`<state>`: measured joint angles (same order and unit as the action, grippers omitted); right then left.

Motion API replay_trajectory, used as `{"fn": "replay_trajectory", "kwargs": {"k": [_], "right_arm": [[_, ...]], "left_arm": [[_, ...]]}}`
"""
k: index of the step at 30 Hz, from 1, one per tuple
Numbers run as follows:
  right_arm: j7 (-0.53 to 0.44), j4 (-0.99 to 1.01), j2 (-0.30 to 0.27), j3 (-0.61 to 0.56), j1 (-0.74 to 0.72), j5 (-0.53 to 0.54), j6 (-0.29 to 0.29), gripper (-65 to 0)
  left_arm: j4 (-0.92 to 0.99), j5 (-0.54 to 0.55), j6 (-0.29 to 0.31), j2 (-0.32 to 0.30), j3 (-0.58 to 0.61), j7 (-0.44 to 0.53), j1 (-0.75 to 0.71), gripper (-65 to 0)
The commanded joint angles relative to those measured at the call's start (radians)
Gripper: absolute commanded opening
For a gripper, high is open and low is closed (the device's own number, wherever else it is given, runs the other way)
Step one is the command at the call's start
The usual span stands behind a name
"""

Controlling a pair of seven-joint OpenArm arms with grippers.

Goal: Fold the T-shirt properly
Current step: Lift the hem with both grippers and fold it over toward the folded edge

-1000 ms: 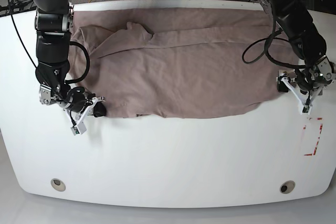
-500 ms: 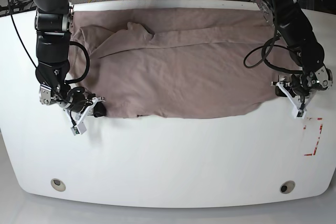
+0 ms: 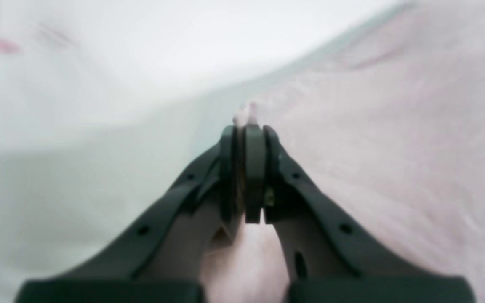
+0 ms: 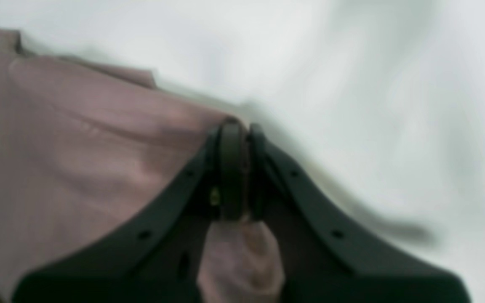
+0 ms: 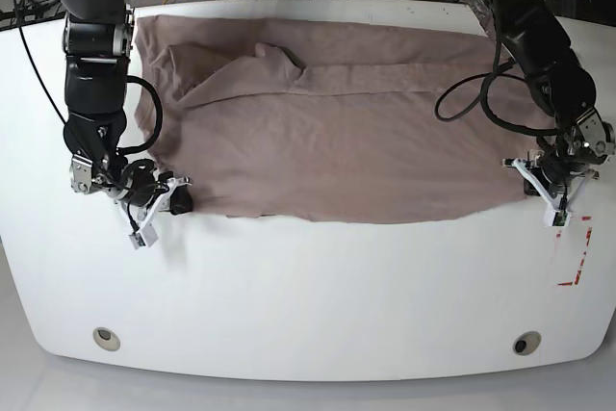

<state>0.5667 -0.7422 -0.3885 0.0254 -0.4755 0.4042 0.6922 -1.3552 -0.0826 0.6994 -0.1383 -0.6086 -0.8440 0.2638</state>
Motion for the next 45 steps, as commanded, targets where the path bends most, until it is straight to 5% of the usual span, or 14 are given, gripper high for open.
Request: {"fn": "replay_trajectory", "kwargs": {"k": [1, 20, 35, 45], "right_arm": [[0.009, -0.089, -0.019, 0.006, -0.01, 0.014, 0.006, -65.0], [0.12, -0.336, -0.016, 0.021, 0.1, 0.02, 0.006, -65.0], [0.181, -0.531, -0.016, 0.164, 0.231, 0.02, 0.006, -65.0], [0.381, -0.859, -0.011, 0.298, 0.386, 0.02, 0.006, -65.0]], "left_arm": [[-0.08, 0.007, -0.001, -0.004, 0.0, 0.01, 0.004, -65.0], [-0.386, 0.005, -0.001, 0.036, 0.086, 0.015, -0.275, -65.0], [-0.516, 0.005, -0.001, 0.033, 0.164, 0.015, -0.3, -65.0], [-0.539, 0.007, -0.001, -0.001, 0.16, 0.015, -0.314, -65.0]]}}
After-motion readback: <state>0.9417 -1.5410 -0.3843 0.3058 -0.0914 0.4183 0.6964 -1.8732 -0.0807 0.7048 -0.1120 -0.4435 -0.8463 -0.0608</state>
